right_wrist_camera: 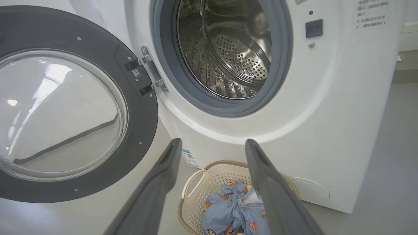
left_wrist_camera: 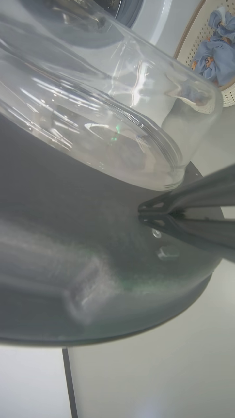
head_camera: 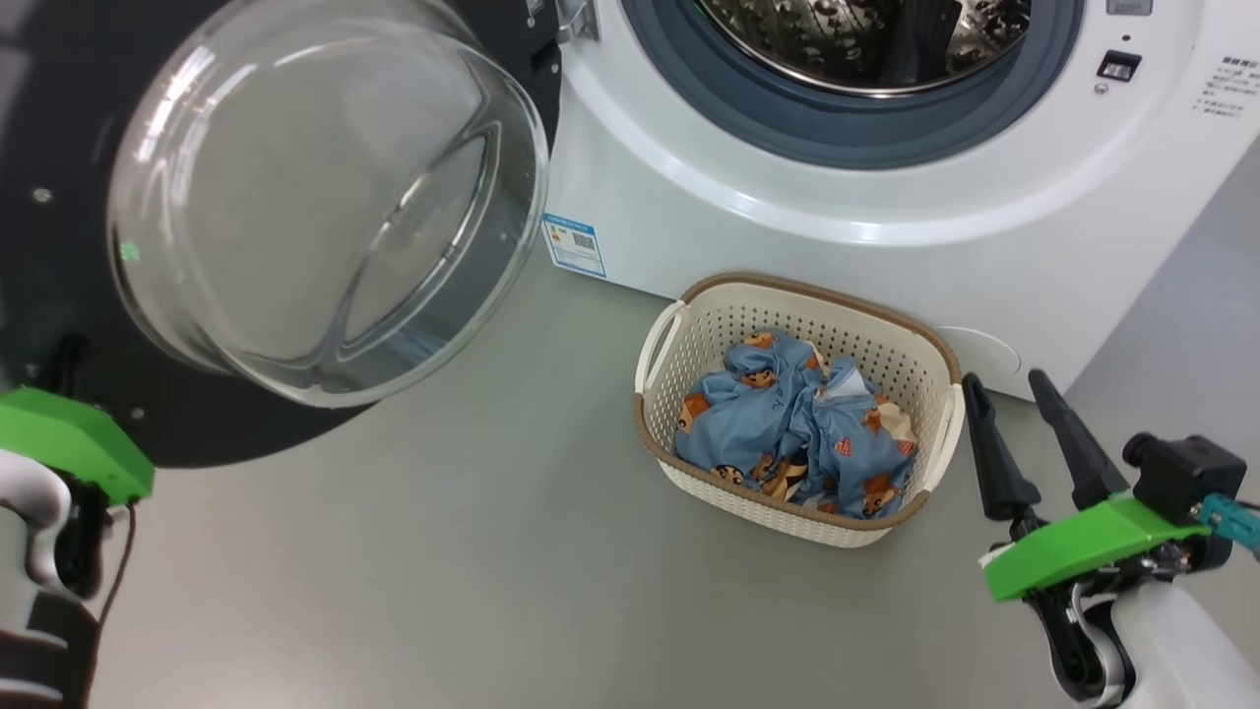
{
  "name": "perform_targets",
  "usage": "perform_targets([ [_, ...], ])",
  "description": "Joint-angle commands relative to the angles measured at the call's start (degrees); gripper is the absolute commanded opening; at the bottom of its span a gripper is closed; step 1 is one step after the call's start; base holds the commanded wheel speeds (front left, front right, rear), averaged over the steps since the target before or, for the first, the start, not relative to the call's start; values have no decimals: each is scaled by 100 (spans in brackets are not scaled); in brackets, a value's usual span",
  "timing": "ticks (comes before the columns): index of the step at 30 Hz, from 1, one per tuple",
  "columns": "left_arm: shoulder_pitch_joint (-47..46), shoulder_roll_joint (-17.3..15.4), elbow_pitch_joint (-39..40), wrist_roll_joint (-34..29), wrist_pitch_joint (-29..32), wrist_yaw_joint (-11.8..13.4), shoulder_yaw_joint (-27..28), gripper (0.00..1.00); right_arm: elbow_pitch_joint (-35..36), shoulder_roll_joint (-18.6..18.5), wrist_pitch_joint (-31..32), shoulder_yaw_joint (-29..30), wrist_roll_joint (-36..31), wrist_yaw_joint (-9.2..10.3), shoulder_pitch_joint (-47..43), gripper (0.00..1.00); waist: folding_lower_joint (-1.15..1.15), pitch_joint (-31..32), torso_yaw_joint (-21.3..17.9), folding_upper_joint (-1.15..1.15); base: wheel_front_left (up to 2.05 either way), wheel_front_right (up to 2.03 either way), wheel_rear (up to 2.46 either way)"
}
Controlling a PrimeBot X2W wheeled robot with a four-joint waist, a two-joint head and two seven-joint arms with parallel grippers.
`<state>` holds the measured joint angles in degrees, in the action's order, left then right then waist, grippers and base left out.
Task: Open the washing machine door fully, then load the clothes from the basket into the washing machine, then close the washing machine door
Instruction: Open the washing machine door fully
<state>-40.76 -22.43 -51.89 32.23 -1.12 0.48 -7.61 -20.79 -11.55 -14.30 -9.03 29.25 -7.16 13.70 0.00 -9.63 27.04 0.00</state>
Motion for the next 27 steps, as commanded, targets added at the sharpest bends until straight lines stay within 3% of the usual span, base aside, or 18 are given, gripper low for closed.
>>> perform_targets([
  [1,-361,-438,-8,-49,-97,8,172,0,136,-75,-70,-121,20,-33,211,100,0,-65,-32,0,0,0,0],
  [16,-921,-591,-1008,-130,-321,-13,44,0,79,-41,-70,-123,72,-33,249,100,0,-79,-218,0,0,0,0],
  [27,-944,-482,-1290,-63,-520,-186,-16,0,72,-17,-70,-88,76,-33,192,100,0,49,-172,0,0,0,0],
])
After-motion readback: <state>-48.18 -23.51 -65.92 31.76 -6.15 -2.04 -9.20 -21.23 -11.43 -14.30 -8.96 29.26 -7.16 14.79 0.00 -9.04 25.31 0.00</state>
